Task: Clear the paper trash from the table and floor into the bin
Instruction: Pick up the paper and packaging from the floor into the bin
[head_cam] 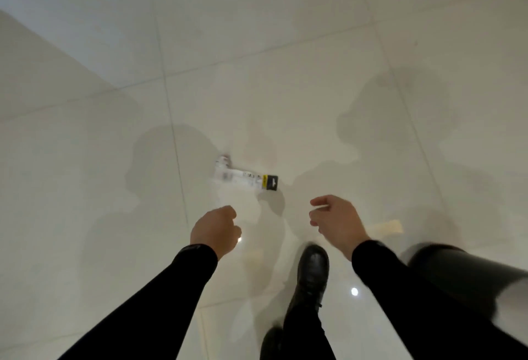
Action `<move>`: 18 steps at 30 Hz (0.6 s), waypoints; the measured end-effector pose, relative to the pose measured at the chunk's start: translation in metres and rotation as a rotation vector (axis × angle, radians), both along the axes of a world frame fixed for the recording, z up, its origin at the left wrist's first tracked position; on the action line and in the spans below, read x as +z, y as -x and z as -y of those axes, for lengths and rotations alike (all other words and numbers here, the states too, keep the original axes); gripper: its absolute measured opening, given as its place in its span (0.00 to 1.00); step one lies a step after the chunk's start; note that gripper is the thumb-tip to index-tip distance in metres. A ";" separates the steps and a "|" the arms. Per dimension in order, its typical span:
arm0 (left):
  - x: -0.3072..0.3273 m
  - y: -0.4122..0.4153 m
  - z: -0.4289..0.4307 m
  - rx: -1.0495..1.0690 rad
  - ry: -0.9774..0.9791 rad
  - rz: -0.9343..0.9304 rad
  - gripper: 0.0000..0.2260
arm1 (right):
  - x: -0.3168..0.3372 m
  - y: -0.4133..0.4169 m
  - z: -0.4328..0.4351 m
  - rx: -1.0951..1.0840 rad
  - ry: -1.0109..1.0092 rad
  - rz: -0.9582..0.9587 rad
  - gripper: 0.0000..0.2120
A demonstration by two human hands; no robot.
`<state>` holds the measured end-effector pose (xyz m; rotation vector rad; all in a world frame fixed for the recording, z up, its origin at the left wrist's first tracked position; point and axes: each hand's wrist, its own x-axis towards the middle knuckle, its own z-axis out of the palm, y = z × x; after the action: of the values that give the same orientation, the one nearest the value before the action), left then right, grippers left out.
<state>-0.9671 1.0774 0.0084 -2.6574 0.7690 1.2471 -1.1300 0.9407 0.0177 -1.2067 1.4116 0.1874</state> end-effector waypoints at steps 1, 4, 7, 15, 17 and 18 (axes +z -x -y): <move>-0.005 -0.009 0.001 0.040 -0.008 0.002 0.17 | -0.007 -0.011 0.000 -0.006 -0.030 0.010 0.10; -0.029 -0.040 0.008 0.141 -0.044 0.006 0.17 | -0.027 -0.041 0.004 0.053 -0.088 0.021 0.09; -0.059 -0.068 0.014 0.381 -0.023 -0.033 0.15 | -0.052 -0.064 0.006 0.088 -0.093 0.001 0.09; -0.177 -0.112 0.038 1.067 0.069 -0.278 0.23 | -0.151 -0.123 0.015 0.137 -0.043 -0.067 0.12; -0.206 -0.117 0.044 0.903 0.052 -0.105 0.34 | -0.173 -0.135 0.015 0.130 -0.053 -0.062 0.11; -0.219 -0.120 0.044 0.819 0.049 -0.054 0.37 | -0.183 -0.140 0.015 0.124 -0.059 -0.054 0.10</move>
<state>-0.8471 1.0331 -0.2103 -3.0905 -0.3632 1.4350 -0.9904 0.9259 -0.1655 -1.2495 1.3694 0.3478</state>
